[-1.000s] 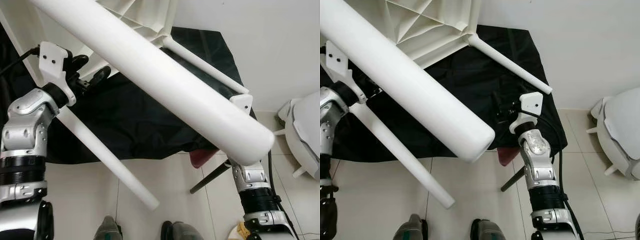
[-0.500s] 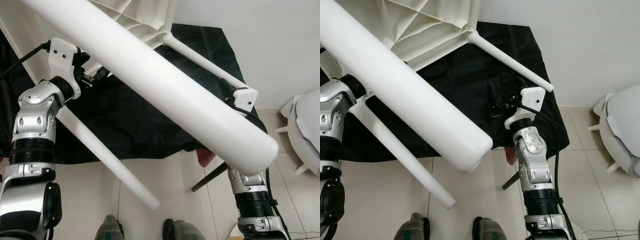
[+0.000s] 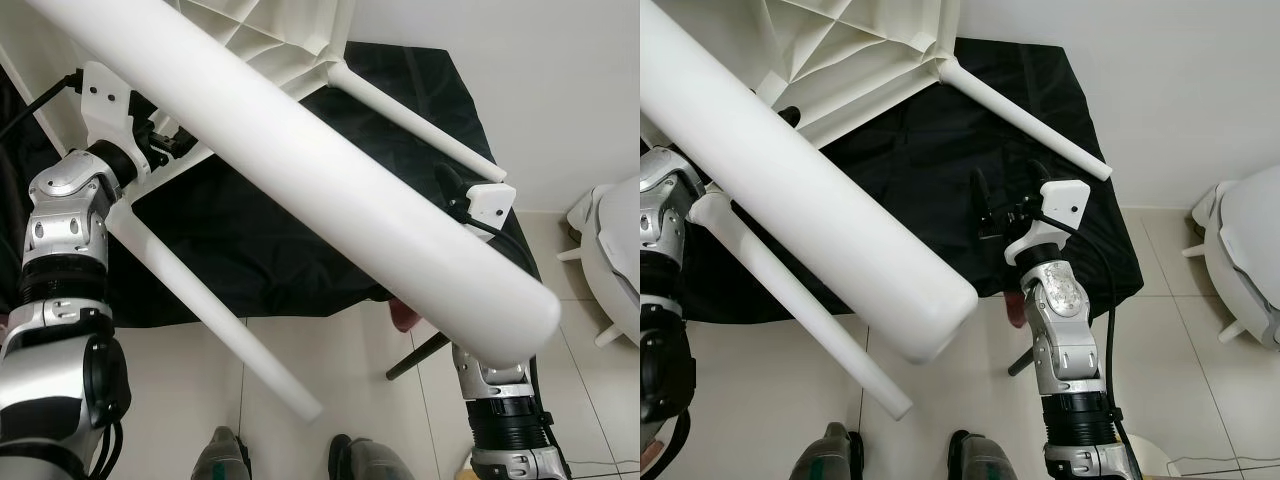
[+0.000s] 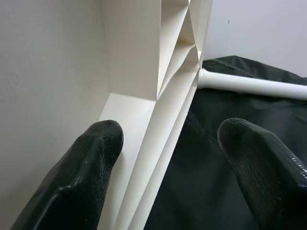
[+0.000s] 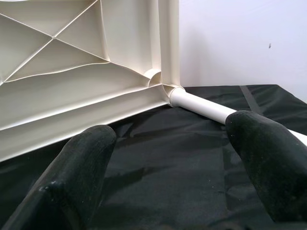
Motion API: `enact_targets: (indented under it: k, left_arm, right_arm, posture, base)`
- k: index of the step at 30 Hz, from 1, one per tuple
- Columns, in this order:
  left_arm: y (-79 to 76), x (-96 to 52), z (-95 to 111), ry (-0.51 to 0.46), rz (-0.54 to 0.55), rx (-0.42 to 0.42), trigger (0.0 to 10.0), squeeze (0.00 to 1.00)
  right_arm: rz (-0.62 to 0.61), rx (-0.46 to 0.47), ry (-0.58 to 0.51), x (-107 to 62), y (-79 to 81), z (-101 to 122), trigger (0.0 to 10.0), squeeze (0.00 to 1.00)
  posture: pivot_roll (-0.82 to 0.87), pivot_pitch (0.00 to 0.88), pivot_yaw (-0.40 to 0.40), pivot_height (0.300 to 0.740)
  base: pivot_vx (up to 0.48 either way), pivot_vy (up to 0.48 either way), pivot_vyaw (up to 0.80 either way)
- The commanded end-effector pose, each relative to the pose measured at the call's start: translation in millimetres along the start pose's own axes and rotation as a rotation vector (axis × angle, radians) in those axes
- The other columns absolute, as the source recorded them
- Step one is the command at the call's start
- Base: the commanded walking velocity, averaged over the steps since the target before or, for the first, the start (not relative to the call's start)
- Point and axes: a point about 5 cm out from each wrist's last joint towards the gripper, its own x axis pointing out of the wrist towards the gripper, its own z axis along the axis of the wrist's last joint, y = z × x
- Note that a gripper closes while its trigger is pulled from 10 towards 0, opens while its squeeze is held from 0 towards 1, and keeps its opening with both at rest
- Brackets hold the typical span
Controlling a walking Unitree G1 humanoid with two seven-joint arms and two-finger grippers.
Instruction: Building children table
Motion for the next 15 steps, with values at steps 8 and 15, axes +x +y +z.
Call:
enact_targets:
  k: [8,15]
  left_arm:
    - [64.5,-37.1,-1.1,-0.030,0.841,-0.060,10.0,0.00]
    - [59.0,-36.8,4.7,-0.088,0.752,-0.072,10.0,0.00]
  right_arm:
    - [0.006,0.000,0.019,-0.7,0.8,-0.2,10.0,0.00]
    - [0.028,0.007,0.030,1.4,3.8,-1.0,10.0,0.00]
  posture:
    - [0.04,0.138,-0.035,0.740]
    - [0.05,0.140,-0.043,0.740]
  base:
    - [0.000,0.000,0.00]
    - [0.000,0.000,0.00]
